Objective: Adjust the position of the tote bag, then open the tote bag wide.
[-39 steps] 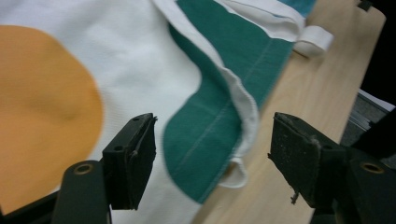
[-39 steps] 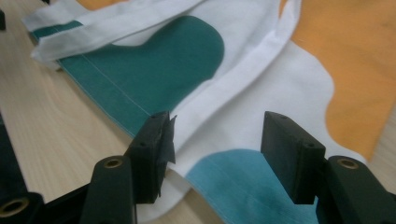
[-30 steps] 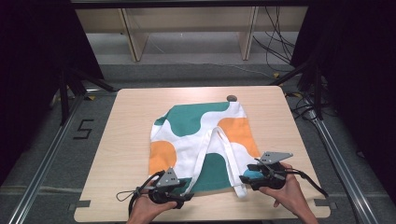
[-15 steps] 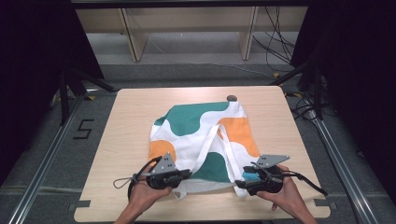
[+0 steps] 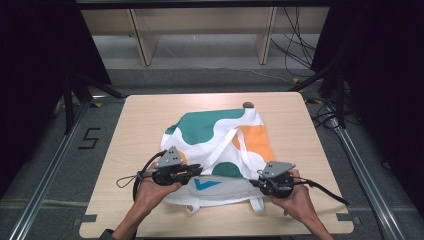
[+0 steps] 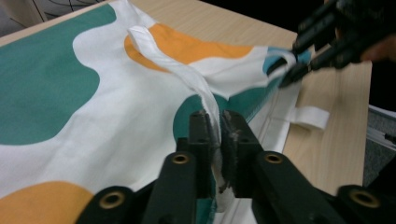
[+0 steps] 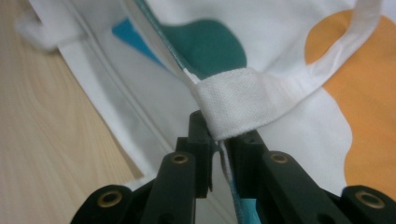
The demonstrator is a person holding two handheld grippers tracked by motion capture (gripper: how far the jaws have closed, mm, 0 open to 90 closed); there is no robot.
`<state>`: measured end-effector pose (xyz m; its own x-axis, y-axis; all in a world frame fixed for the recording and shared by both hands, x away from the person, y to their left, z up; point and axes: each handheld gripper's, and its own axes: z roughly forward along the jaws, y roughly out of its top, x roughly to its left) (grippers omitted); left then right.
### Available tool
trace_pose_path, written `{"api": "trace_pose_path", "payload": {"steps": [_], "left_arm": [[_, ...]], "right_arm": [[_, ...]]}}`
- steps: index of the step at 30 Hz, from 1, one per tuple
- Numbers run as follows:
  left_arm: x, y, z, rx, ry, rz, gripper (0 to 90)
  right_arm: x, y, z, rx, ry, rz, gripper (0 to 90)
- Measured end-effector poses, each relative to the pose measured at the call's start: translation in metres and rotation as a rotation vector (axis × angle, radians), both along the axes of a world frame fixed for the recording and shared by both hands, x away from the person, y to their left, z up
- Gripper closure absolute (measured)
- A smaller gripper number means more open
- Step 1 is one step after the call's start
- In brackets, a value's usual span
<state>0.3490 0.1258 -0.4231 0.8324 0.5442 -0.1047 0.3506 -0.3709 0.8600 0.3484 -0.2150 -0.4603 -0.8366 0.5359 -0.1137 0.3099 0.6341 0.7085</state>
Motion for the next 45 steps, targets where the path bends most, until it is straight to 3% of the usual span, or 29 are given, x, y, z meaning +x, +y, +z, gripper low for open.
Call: {"api": "trace_pose_path", "payload": {"steps": [1,3,6,7,8,9,10,12,13,15,16,17,19,20,22,25,26,29,32,33,34,35,36,37,38,41,42,44,45], "left_arm": [[-0.011,0.004,0.004,0.009,-0.006,0.016,65.1],[-0.018,0.007,0.005,0.013,-0.001,0.018,59.1],[-0.037,0.005,-0.003,0.027,0.025,0.004,33.4],[-0.043,0.002,-0.014,0.035,0.029,-0.002,25.9],[-0.043,0.002,-0.014,0.035,0.029,-0.002,24.8],[-0.041,0.000,-0.025,0.144,0.000,0.017,23.6],[-0.041,0.000,-0.025,0.144,0.000,0.017,24.3],[-0.036,-0.002,-0.035,0.243,-0.035,0.078,25.7],[-0.028,0.001,-0.041,0.276,-0.050,0.112,31.2],[-0.020,0.009,-0.043,0.302,-0.096,0.106,50.1],[-0.020,0.009,-0.043,0.302,-0.096,0.106,62.0],[-0.019,0.013,-0.042,0.317,-0.117,0.104,62.0],[-0.022,0.016,-0.040,0.285,-0.138,0.088,82.6],[-0.024,0.016,-0.038,0.271,-0.145,0.081,84.8],[-0.028,0.018,-0.030,0.262,-0.145,0.060,86.0],[-0.035,0.021,-0.011,0.186,-0.109,0.019,86.3],[-0.035,0.021,-0.011,0.186,-0.109,0.019,86.3],[-0.041,0.022,0.009,0.153,-0.102,-0.012,86.2],[-0.042,0.025,0.024,0.138,-0.103,-0.029,86.1],[-0.042,0.025,0.031,0.115,-0.096,-0.025,86.1],[-0.041,0.026,0.039,0.112,-0.108,-0.031,86.1],[-0.039,0.027,0.055,0.108,-0.142,-0.024,85.9],[-0.039,0.027,0.055,0.108,-0.142,-0.024,85.9],[-0.036,0.025,0.071,0.117,-0.174,-0.026,85.8],[-0.036,0.025,0.071,0.117,-0.174,-0.026,85.7],[-0.028,0.021,0.100,0.112,-0.208,-0.045,85.7],[-0.028,0.021,0.100,0.112,-0.208,-0.045,85.7],[-0.027,0.019,0.115,0.083,-0.220,-0.047,85.6],[-0.025,0.019,0.127,0.078,-0.250,-0.058,85.5]], "right_arm": [[0.005,-0.003,0.011,0.061,0.028,-0.015,81.8],[0.007,-0.003,0.014,0.069,0.030,-0.008,81.9],[0.010,0.001,0.024,0.091,0.039,-0.013,82.4],[0.012,0.004,0.028,0.104,0.027,0.006,82.4],[0.012,0.004,0.028,0.104,0.027,0.006,82.4],[0.012,0.007,0.033,0.097,0.001,0.013,82.3],[0.012,0.007,0.033,0.097,0.001,0.013,82.3],[0.011,0.010,0.037,0.101,-0.008,0.029,82.3],[0.009,0.010,0.040,0.097,-0.007,0.024,82.3],[0.010,0.010,0.042,0.089,-0.019,0.051,82.3],[0.010,0.010,0.042,0.089,-0.019,0.051,82.3],[0.009,0.010,0.042,0.095,-0.018,0.056,82.3],[0.008,0.011,0.043,0.114,-0.018,0.052,82.4],[0.007,0.010,0.044,0.114,-0.017,0.050,82.4],[0.006,0.009,0.046,0.129,-0.005,0.055,82.4],[-0.002,0.004,0.060,0.149,-0.011,0.057,82.4],[-0.002,0.004,0.060,0.149,-0.011,0.057,82.4],[-0.009,0.000,0.079,0.147,-0.050,0.086,82.3],[-0.012,-0.001,0.089,0.164,-0.045,0.089,82.3],[-0.013,-0.001,0.101,0.172,-0.051,0.093,82.3],[-0.013,-0.001,0.101,0.172,-0.051,0.093,82.3],[-0.013,-0.002,0.113,0.176,-0.049,0.086,82.3],[-0.013,-0.002,0.113,0.176,-0.049,0.086,82.3],[-0.008,-0.003,0.123,0.187,-0.075,0.097,82.4],[-0.008,-0.003,0.123,0.187,-0.075,0.097,82.4],[0.001,-0.008,0.144,0.212,-0.103,0.081,82.5],[0.001,-0.008,0.144,0.212,-0.103,0.081,82.5],[0.004,-0.012,0.158,0.217,-0.110,0.088,82.7],[0.005,-0.015,0.170,0.231,-0.120,0.083,82.8]]}}
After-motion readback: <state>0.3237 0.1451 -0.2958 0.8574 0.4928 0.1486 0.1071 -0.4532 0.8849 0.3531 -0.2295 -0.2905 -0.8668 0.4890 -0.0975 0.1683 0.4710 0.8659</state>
